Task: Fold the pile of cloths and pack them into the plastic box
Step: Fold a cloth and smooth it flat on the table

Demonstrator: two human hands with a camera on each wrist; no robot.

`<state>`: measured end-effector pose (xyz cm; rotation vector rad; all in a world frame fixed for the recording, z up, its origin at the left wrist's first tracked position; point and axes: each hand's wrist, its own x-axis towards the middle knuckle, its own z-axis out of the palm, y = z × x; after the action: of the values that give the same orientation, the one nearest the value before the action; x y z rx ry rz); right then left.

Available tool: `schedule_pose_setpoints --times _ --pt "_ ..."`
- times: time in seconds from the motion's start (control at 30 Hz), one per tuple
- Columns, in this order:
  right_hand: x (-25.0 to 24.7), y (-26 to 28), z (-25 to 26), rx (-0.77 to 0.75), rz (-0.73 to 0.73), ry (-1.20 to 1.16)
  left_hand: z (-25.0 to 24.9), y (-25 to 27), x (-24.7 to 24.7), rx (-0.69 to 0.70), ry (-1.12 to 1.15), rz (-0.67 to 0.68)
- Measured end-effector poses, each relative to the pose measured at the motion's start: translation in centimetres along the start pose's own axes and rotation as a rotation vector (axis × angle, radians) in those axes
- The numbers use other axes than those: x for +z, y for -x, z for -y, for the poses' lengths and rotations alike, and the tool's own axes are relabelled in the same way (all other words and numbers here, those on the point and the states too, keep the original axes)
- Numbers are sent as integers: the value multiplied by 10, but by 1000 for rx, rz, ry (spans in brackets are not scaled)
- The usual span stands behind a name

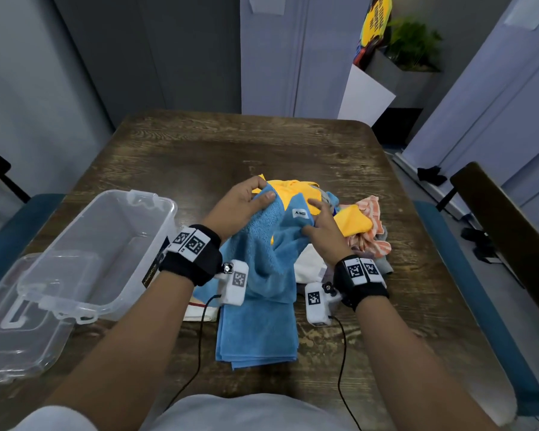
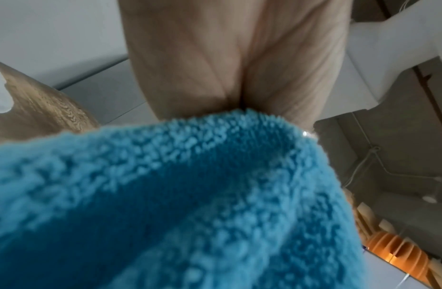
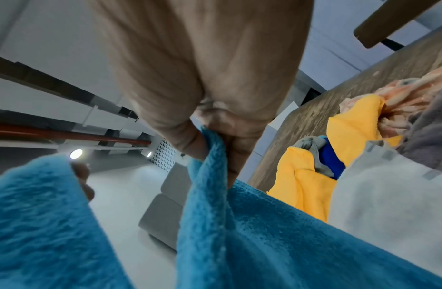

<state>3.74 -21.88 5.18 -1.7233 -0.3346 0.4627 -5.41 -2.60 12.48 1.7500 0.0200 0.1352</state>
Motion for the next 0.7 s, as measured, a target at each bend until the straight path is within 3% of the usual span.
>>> schedule_pose_setpoints --times 0.17,0.4,0.7 --pt "15 10 6 -77 85 22 22 -4 13 -3 -95 22" --pt "21 23 12 -131 191 -46 40 -7 17 -84 -36 -117" --pt "21 19 11 -142 233 -47 47 -10 15 -90 -107 -154"
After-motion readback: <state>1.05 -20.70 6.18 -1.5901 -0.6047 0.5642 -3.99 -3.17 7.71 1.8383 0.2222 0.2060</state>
